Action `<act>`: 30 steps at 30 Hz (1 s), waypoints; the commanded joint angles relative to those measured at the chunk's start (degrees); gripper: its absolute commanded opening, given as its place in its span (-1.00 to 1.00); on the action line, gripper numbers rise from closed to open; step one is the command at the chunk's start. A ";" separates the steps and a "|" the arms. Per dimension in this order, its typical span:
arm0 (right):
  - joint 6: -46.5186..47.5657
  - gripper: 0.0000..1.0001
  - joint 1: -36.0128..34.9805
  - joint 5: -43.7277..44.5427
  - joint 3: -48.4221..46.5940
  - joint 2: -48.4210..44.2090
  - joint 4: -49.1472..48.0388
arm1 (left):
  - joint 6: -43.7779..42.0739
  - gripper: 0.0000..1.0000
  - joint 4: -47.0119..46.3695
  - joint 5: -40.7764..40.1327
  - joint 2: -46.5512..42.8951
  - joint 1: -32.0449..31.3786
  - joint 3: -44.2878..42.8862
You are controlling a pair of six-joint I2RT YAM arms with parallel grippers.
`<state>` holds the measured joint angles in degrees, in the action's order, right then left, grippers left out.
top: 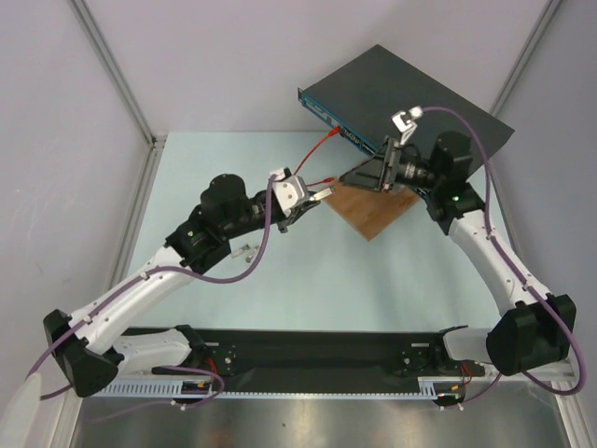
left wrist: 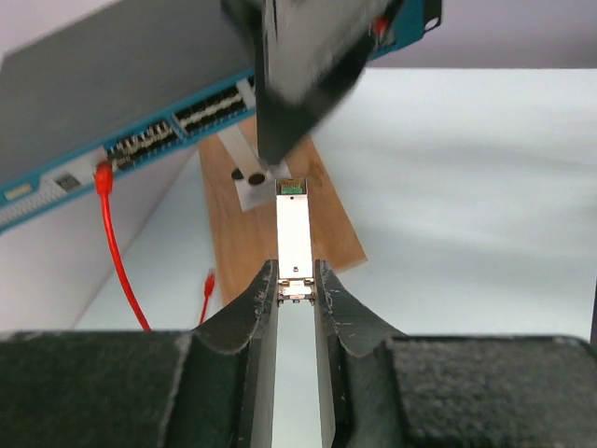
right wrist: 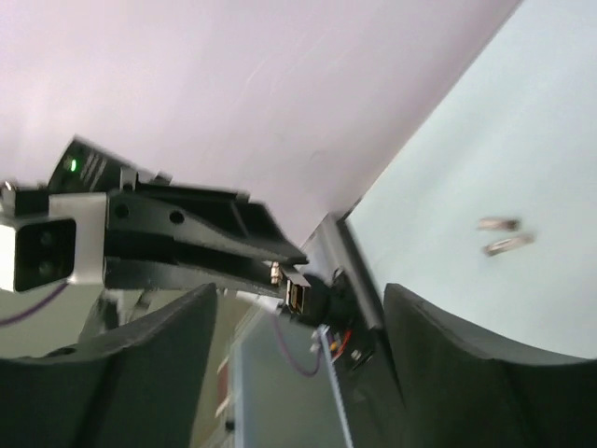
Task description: Insert the plug into the switch port
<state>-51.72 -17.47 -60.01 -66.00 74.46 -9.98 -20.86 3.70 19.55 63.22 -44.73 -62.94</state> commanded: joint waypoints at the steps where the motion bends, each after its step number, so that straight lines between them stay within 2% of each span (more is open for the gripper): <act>1: 8.29 0.61 7.16 2.96 -5.54 -3.09 8.11 | 4.95 -0.99 4.55 -1.97 1.99 2.09 -4.82; 6: 9.80 0.79 17.02 2.80 -7.39 -6.68 13.04 | 8.73 -0.99 4.56 -3.73 8.22 2.54 -9.12; 8: 10.24 0.87 24.55 1.57 -7.39 -7.83 15.06 | 10.22 -0.99 4.03 -4.86 10.77 2.54 -10.88; 11: 10.76 0.96 32.13 -1.85 -6.52 -10.73 18.06 | 11.11 -0.99 4.56 -5.93 17.27 2.63 -15.98; 15: 13.40 0.98 49.41 -7.83 -4.32 -13.89 22.88 | 11.90 -1.00 5.17 -6.11 25.00 3.42 -23.79; 18: 16.90 0.98 58.48 -11.97 -2.65 -14.60 27.97 | 12.60 -0.99 5.09 -5.15 27.74 4.82 -27.40; 20: 19.63 0.98 60.45 -12.68 -2.12 -13.81 33.24 | 13.30 -0.99 4.73 -4.87 30.20 6.32 -29.68; 23: 24.65 0.99 59.49 -9.96 -0.72 -12.58 37.39 | 13.83 -0.99 4.99 -3.56 33.63 7.64 -33.02; 28: 19.32 0.99 55.81 -6.18 4.55 -10.91 31.00 | 9.63 -0.95 8.06 -2.50 36.97 7.82 -36.29; 30: 15.88 1.00 54.92 -5.39 7.71 -10.82 24.68 | 8.82 -0.92 8.51 -2.33 37.59 8.16 -36.64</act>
<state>-32.01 38.79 -66.85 -60.75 63.59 21.28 -9.74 11.16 15.29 100.18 -36.75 -96.47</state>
